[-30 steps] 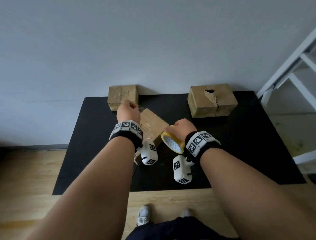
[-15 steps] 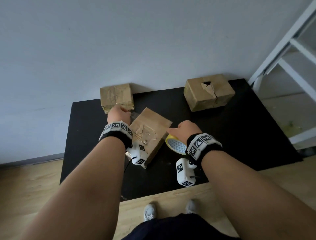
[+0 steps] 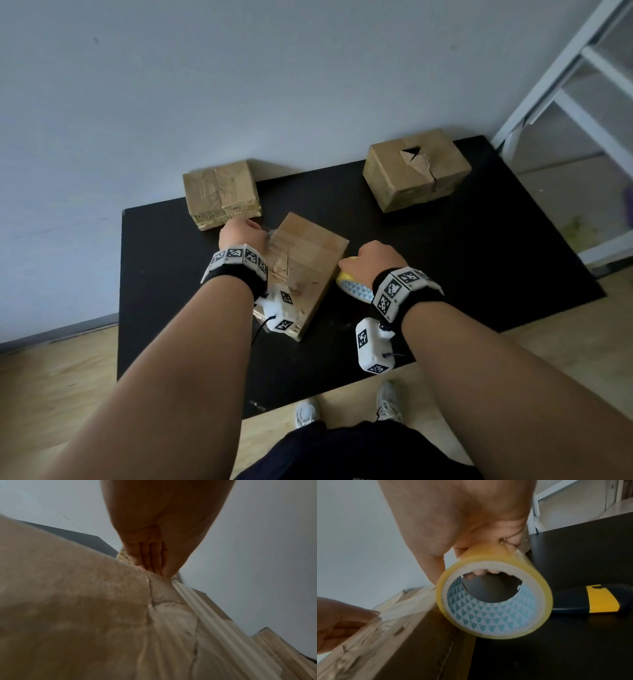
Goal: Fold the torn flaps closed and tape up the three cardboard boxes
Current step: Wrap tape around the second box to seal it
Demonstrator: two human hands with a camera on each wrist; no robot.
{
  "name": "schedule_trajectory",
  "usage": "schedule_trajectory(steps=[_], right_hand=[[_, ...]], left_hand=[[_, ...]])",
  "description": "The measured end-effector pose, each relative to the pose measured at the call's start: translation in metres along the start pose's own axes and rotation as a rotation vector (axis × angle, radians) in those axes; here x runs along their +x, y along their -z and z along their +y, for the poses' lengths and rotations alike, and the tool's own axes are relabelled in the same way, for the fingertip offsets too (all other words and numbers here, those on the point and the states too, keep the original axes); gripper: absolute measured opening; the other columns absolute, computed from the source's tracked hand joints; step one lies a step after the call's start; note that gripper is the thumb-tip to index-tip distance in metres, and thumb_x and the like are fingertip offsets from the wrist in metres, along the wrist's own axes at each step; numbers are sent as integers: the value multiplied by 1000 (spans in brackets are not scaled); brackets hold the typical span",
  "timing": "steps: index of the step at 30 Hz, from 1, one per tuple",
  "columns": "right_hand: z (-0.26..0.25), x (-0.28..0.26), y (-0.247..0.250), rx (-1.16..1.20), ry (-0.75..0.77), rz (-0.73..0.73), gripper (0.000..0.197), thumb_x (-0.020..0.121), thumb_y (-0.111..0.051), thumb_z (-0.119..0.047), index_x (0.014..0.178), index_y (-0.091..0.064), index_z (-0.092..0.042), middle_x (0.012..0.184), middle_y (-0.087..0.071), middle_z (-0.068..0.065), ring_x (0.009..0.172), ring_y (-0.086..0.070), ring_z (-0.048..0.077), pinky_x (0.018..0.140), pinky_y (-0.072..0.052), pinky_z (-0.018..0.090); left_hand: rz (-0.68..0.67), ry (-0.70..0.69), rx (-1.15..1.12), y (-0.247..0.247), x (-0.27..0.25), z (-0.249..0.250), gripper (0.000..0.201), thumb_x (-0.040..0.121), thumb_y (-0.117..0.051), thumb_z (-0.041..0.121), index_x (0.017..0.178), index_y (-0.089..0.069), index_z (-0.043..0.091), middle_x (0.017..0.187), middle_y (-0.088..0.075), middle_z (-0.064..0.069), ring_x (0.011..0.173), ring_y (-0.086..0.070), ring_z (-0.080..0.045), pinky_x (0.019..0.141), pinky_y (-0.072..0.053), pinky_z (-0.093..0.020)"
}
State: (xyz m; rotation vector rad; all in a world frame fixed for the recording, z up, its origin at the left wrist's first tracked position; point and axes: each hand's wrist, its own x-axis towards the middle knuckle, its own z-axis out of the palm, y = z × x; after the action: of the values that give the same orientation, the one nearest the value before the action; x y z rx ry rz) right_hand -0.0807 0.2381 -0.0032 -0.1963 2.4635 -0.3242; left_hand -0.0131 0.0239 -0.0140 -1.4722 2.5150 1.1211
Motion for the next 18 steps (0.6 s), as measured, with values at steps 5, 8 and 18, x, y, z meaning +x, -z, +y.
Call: schedule_trajectory(steps=[5, 8, 18], right_hand=[[-1, 4, -6, -1, -2, -15, 34, 88, -56, -45, 97, -62, -14, 80, -56, 2, 68, -53, 18, 64, -41, 31], [-1, 6, -6, 13, 4, -24, 33, 88, -56, -45, 100, -63, -14, 80, -55, 2, 72, -56, 19, 66, -43, 32], [2, 7, -9, 21, 38, -7, 30, 90, -55, -43, 88, -60, -14, 77, -57, 3, 67, -56, 18, 60, -42, 30]], left_hand=[[-64, 44, -22, -9, 4, -4, 2, 87, -69, 23, 87, -69, 21, 105, -71, -7, 89, -61, -21, 74, -45, -27], [-121, 73, -15, -10, 11, -6, 39, 88, -69, 30, 126, -63, 20, 129, -63, -5, 110, -61, -23, 90, -46, -28], [113, -115, -24, -23, -20, -8, 23, 93, -54, 24, 109, -69, 19, 109, -69, -2, 103, -60, -22, 77, -41, -26]])
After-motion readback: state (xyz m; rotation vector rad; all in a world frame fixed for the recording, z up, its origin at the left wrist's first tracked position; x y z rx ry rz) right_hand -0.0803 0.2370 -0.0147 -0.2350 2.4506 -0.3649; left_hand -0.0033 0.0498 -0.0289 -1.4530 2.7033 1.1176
